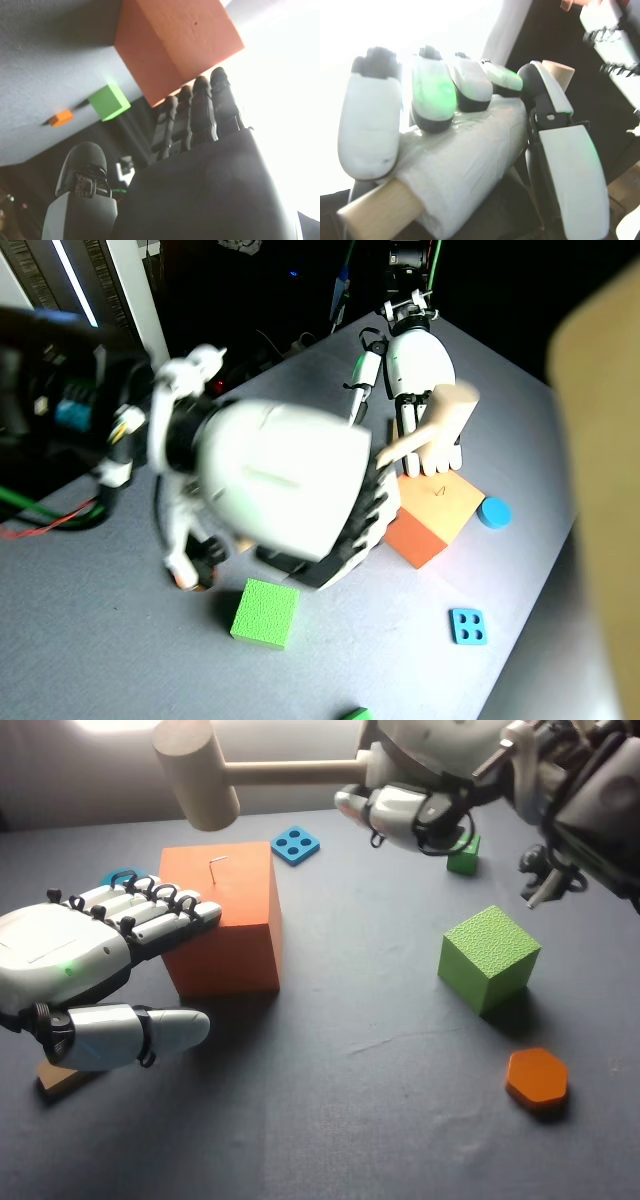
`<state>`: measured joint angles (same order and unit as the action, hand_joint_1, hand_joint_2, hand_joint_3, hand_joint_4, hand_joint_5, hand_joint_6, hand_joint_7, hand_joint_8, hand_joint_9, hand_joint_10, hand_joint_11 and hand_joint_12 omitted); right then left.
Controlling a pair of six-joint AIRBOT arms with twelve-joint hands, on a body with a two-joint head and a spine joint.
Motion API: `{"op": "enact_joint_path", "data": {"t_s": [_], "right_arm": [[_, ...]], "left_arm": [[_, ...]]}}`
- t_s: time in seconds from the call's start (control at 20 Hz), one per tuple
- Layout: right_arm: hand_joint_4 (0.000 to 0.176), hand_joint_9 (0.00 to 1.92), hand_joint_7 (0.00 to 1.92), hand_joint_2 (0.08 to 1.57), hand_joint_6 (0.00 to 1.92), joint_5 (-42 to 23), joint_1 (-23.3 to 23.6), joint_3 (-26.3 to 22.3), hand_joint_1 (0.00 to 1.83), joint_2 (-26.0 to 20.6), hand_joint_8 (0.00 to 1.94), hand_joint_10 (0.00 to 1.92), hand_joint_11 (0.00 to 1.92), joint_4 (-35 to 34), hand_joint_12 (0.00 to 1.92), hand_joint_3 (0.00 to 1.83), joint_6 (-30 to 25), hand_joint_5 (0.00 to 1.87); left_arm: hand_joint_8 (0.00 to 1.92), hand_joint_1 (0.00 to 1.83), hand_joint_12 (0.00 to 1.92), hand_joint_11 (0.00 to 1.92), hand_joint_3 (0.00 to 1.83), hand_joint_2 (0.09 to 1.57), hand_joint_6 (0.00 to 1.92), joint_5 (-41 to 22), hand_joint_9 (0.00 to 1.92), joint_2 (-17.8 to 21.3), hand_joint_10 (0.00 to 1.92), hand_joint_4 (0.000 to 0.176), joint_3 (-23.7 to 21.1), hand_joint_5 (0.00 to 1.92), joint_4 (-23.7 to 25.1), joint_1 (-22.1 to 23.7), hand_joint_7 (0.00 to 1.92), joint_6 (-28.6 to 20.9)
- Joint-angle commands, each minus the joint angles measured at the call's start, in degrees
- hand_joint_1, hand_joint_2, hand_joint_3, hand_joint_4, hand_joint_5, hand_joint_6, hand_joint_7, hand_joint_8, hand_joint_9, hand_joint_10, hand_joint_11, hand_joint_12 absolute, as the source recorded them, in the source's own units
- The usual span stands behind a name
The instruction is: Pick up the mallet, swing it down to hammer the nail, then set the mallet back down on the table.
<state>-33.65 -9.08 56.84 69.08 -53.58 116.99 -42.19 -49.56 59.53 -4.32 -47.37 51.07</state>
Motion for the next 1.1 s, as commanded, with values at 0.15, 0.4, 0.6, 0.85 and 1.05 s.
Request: {"op": "enact_joint_path", "data": {"t_s": [0.15, 0.4, 0.6, 0.85, 1.05], "right_arm": [[0.000, 1.65, 1.52, 1.57, 1.92, -3.9, 2.5, 3.2, 0.00, 2.1, 1.94, 1.92, 1.77, 2.5, 1.92, 0.02, -0.2, 1.25], [0.000, 1.64, 1.51, 1.57, 1.92, -3.2, 2.5, 6.5, 0.00, 5.0, 1.94, 1.92, 1.76, 2.4, 1.92, 0.01, 0.7, 1.23], [0.000, 1.63, 1.50, 1.57, 1.92, -2.5, -0.4, 10.0, 0.01, 8.1, 1.94, 1.92, 1.75, 2.5, 1.92, 0.05, 0.9, 1.25], [0.000, 1.65, 1.53, 1.57, 1.92, -0.8, -7.6, 14.2, 0.10, 10.6, 1.94, 1.92, 1.77, 2.6, 1.92, 0.01, -0.2, 1.28], [0.000, 1.63, 1.51, 1.57, 1.92, -0.1, -8.7, 13.9, 0.07, 10.2, 1.94, 1.92, 1.75, 2.2, 1.92, 0.01, -1.1, 1.26]], "left_arm": [[0.00, 0.00, 0.00, 0.00, 0.00, 1.29, 0.00, -5.2, 0.03, 0.0, 0.01, 0.000, 0.5, 0.08, -0.6, 0.2, 0.05, -0.1], [0.01, 0.00, 0.00, 0.00, 0.00, 1.29, 0.01, -5.2, 0.03, 0.0, 0.01, 0.000, 0.5, 0.08, -0.6, 0.2, 0.05, -0.1], [0.00, 0.00, 0.00, 0.00, 0.00, 1.30, 0.00, -5.2, 0.01, 0.0, 0.00, 0.000, 0.5, 0.08, -0.6, 0.2, 0.04, -0.1], [0.01, 0.00, 0.00, 0.00, 0.00, 1.29, 0.01, -5.2, 0.03, 0.0, 0.00, 0.000, 0.6, 0.09, -0.6, 0.2, 0.06, -0.1], [0.01, 0.00, 0.00, 0.00, 0.00, 1.29, 0.01, -5.2, 0.04, 0.0, 0.01, 0.000, 0.6, 0.10, -0.6, 0.2, 0.07, -0.1]]}}
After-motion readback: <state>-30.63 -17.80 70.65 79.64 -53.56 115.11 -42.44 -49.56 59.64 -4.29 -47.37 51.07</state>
